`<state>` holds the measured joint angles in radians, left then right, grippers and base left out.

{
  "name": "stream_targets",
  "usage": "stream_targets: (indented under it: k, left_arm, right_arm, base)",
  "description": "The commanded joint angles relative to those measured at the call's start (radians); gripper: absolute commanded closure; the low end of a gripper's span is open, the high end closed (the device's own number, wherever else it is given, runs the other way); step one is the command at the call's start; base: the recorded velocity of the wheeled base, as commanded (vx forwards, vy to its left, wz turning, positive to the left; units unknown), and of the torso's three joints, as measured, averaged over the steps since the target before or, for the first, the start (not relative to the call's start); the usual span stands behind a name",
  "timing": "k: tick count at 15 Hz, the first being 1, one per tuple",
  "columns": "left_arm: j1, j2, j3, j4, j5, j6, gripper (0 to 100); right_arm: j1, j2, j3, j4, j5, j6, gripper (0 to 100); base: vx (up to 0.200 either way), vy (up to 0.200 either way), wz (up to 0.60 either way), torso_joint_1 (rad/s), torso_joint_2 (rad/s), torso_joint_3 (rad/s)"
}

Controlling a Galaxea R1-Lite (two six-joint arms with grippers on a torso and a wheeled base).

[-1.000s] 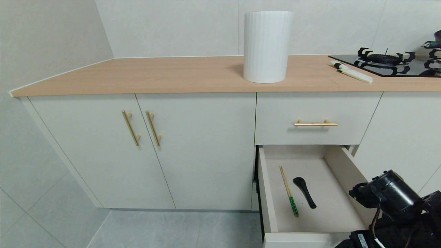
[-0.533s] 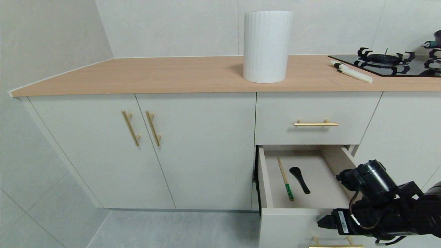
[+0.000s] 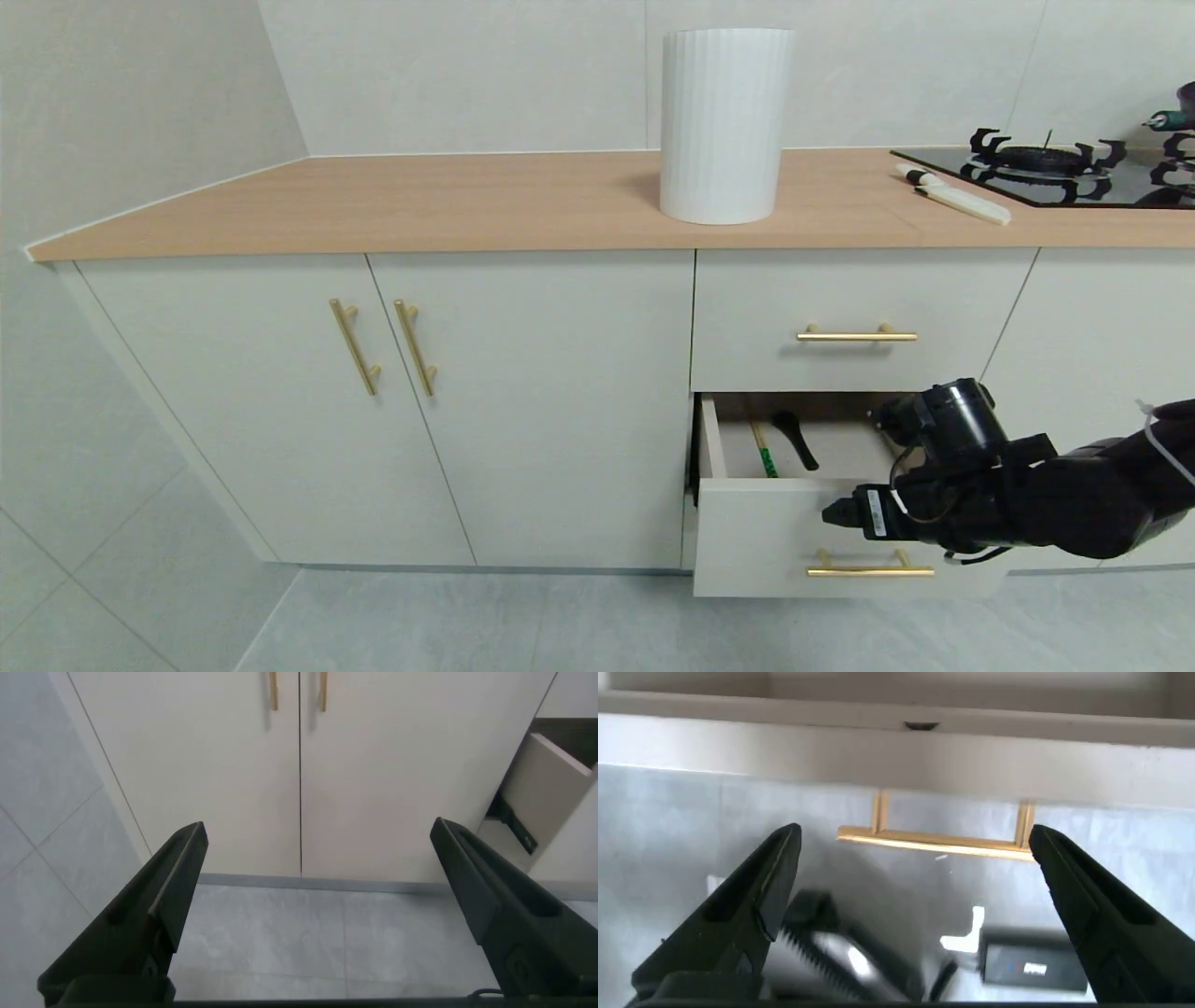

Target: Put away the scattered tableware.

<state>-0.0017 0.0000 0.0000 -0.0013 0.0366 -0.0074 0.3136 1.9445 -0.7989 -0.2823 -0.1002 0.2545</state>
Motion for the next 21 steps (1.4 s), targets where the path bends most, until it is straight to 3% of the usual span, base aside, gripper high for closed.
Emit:
stream_targets:
  k: [1, 8, 10, 12, 14, 21]
  left_arm:
    - [0.0, 0.0, 0.0, 0.0, 0.0, 0.0, 0]
    - [0.0, 0.0, 0.0, 0.0, 0.0, 0.0, 0]
    - [0.002, 0.0, 0.0, 0.0, 0.0, 0.0, 0]
    - [0.002, 0.0, 0.0, 0.0, 0.0, 0.0, 0]
    - [0.002, 0.0, 0.0, 0.0, 0.0, 0.0, 0]
    - [0.0, 0.0, 0.0, 0.0, 0.0, 0.0, 0]
  right_arm:
    - [-0.039, 0.091, -0.068, -0.028, 0.001, -0.024, 0]
    - [-0.11, 0.241, -0.263, -0.113, 0.001, -0.06, 0]
    - [-0.116, 0.269, -0.269, -0.17, 0.002, -0.057, 0]
    - [-0.116, 0.34, -0.258, -0.363, -0.029, -0.06, 0]
    - [-0.116, 0.367, -0.249, -0.462, -0.061, -0.061, 0]
    - [-0.116, 0.401, -0.276, -0.515, -0.084, -0.057, 0]
  base:
    - [0.0, 0.0, 0.0, 0.0, 0.0, 0.0]
    - [0.0, 0.0, 0.0, 0.0, 0.0, 0.0]
    - [0.0, 0.0, 0.0, 0.0, 0.0, 0.0]
    - [0.0, 0.0, 0.0, 0.0, 0.0, 0.0]
    - [0.0, 0.0, 0.0, 0.0, 0.0, 0.0]
    - [0.0, 0.0, 0.0, 0.0, 0.0, 0.0]
